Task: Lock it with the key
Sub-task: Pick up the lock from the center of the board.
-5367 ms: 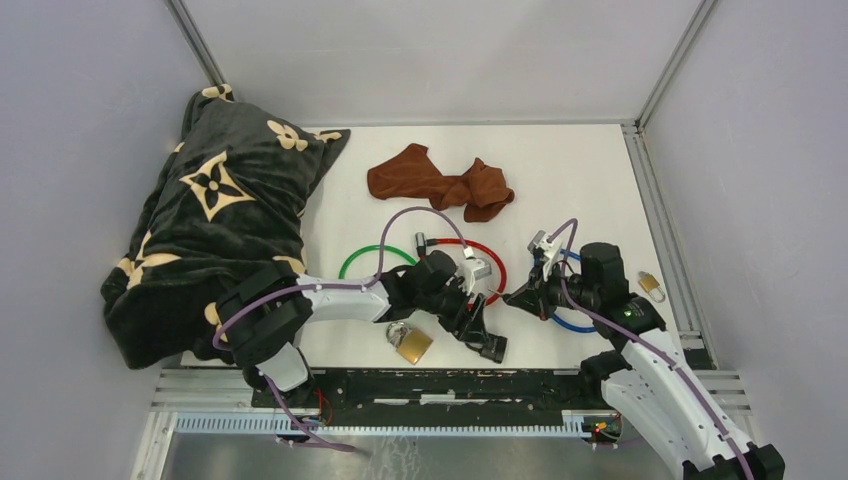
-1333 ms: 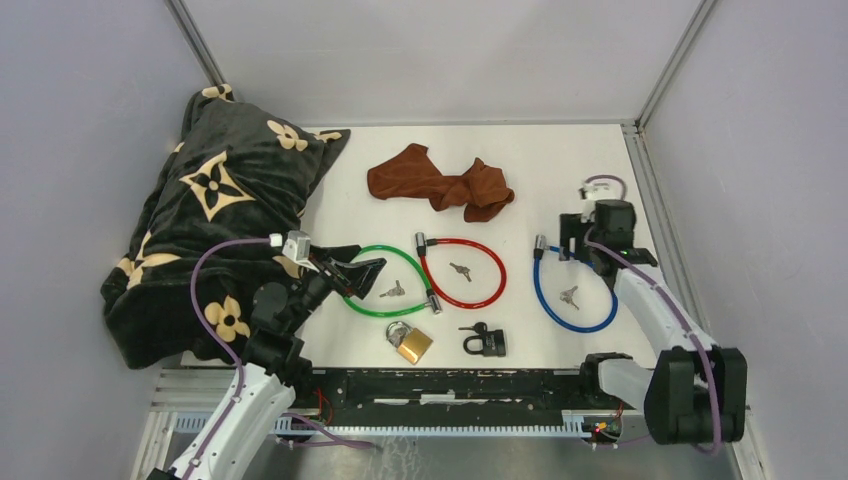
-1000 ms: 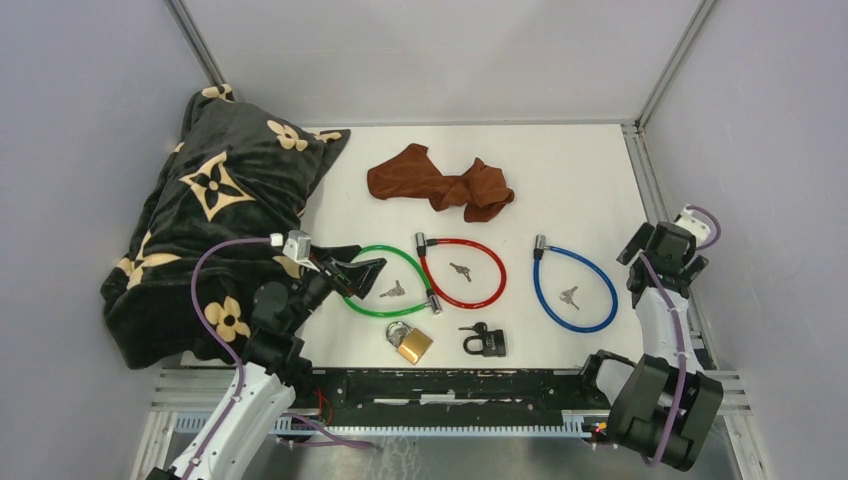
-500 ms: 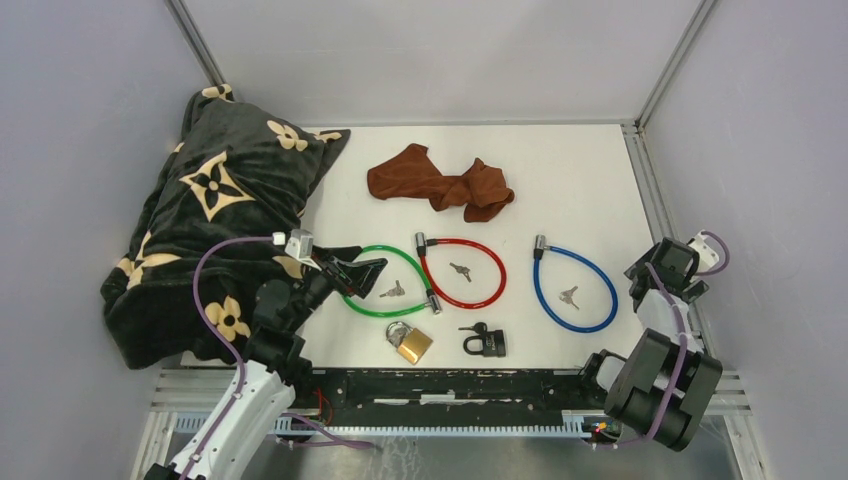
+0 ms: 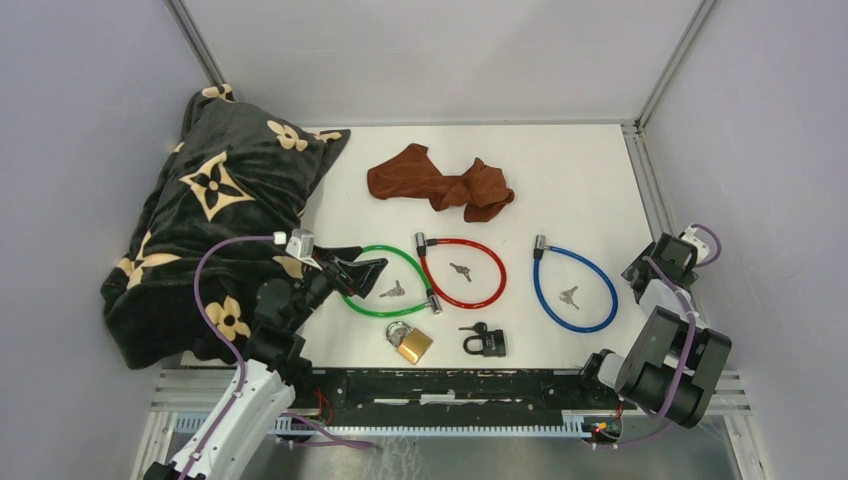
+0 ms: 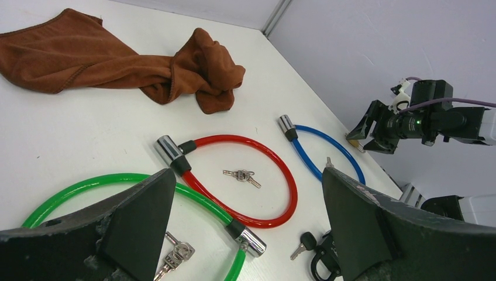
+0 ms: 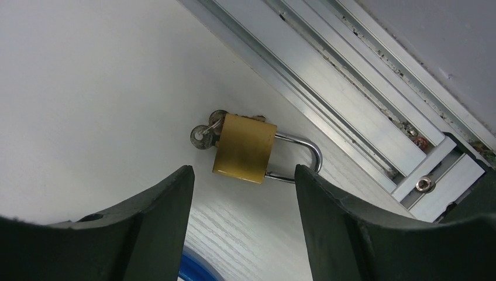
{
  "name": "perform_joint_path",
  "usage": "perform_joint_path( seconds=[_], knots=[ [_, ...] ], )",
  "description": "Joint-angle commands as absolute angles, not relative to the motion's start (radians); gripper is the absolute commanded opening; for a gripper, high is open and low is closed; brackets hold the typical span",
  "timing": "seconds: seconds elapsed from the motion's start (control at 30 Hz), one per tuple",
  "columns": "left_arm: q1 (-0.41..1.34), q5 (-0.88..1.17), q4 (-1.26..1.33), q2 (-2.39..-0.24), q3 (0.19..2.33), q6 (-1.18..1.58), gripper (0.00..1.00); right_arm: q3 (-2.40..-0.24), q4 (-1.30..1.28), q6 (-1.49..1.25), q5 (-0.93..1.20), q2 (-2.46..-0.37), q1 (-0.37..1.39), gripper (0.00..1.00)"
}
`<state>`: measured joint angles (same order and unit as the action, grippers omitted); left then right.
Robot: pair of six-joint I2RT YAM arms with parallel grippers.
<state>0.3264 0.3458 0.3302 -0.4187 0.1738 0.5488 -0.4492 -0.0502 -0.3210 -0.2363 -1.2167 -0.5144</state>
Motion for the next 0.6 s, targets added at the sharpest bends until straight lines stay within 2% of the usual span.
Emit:
perform_joint_path(
  seconds=[0.0, 0.57],
  knots=[
    [0.319, 0.353, 0.362, -0.42, 0.183, 0.556, 1.0, -0.516, -0.021, -0.283, -0.241, -1.257, -0.517, 0.69],
    [0.32, 0.352, 0.362, -0.411, 0.183, 0.555, 1.0, -0.514, 0.035, -0.297, -0.169, -1.336, -0.547, 0.65]
  ],
)
